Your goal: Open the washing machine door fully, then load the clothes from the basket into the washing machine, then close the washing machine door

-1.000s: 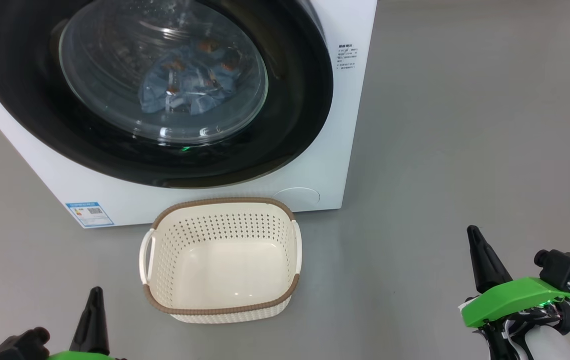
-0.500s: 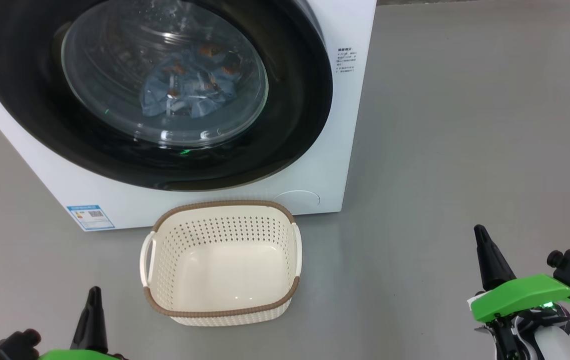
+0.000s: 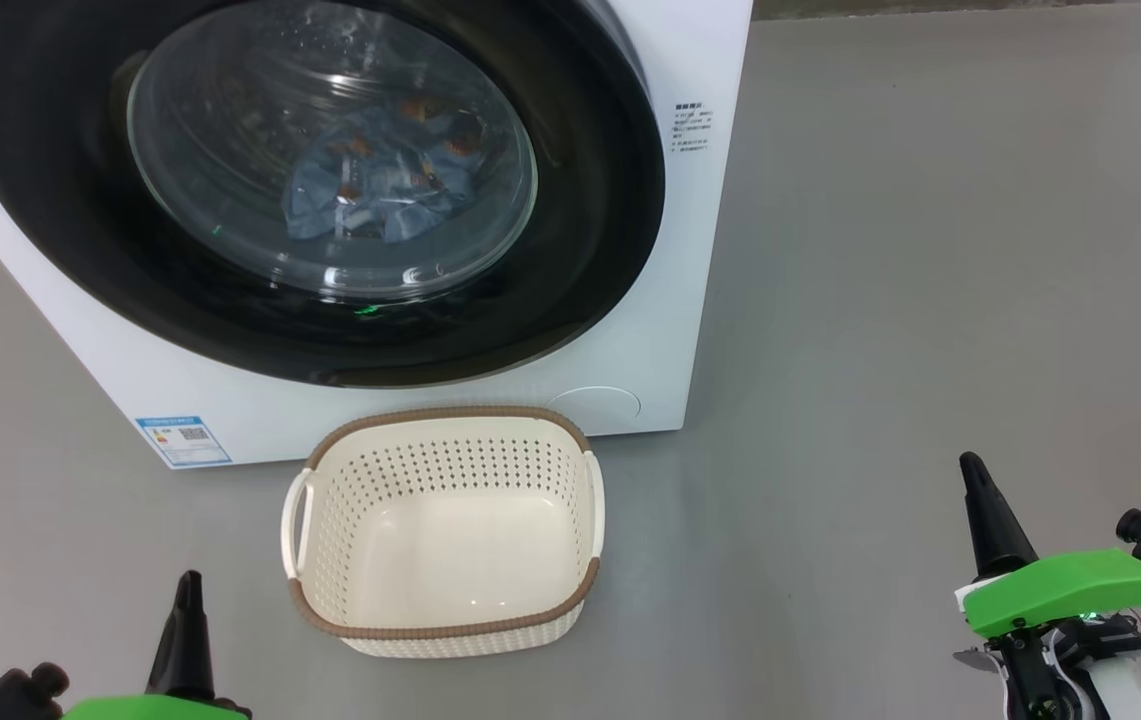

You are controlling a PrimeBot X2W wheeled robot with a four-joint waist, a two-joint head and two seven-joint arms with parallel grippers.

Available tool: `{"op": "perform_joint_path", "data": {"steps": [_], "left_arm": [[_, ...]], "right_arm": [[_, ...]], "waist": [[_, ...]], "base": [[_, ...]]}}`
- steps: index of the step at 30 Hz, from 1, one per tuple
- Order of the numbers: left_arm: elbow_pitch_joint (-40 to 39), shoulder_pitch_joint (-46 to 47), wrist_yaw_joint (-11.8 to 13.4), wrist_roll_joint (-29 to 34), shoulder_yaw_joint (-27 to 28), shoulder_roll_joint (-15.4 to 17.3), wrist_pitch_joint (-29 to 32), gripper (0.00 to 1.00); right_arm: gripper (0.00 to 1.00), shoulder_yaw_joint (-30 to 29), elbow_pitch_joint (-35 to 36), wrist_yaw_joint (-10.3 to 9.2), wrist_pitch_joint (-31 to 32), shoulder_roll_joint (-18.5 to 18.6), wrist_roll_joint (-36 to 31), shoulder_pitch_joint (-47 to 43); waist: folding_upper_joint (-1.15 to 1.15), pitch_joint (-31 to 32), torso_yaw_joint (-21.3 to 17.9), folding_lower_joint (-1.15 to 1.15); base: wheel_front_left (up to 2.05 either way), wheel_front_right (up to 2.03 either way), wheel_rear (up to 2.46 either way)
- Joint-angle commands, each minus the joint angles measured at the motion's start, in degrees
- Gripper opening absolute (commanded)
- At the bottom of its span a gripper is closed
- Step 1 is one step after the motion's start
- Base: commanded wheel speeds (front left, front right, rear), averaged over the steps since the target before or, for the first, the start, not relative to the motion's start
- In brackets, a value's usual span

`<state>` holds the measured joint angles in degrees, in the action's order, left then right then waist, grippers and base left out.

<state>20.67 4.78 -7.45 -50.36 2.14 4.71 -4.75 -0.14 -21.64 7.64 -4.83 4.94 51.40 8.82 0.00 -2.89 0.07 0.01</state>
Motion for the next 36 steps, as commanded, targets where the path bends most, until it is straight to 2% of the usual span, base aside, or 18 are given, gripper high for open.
{"op": "perform_joint_path", "data": {"steps": [1,36], "left_arm": [[-1.9,1.3,0.0,-2.0,1.3,0.6,0.4,0.00],[-4.5,1.4,0.0,-23.6,3.0,-0.7,6.3,0.00]], "right_arm": [[0.00,0.0,1.9,-0.07,0.4,0.2,2.7,0.3],[0.00,-3.5,5.0,-0.11,6.4,-1.0,23.3,-1.3]], "waist": [[0.00,0.1,0.0,0.00],[0.00,1.5,0.0,0.00]], "base": [[0.00,0.00,0.00],[0.00,0.00,0.00]]}}
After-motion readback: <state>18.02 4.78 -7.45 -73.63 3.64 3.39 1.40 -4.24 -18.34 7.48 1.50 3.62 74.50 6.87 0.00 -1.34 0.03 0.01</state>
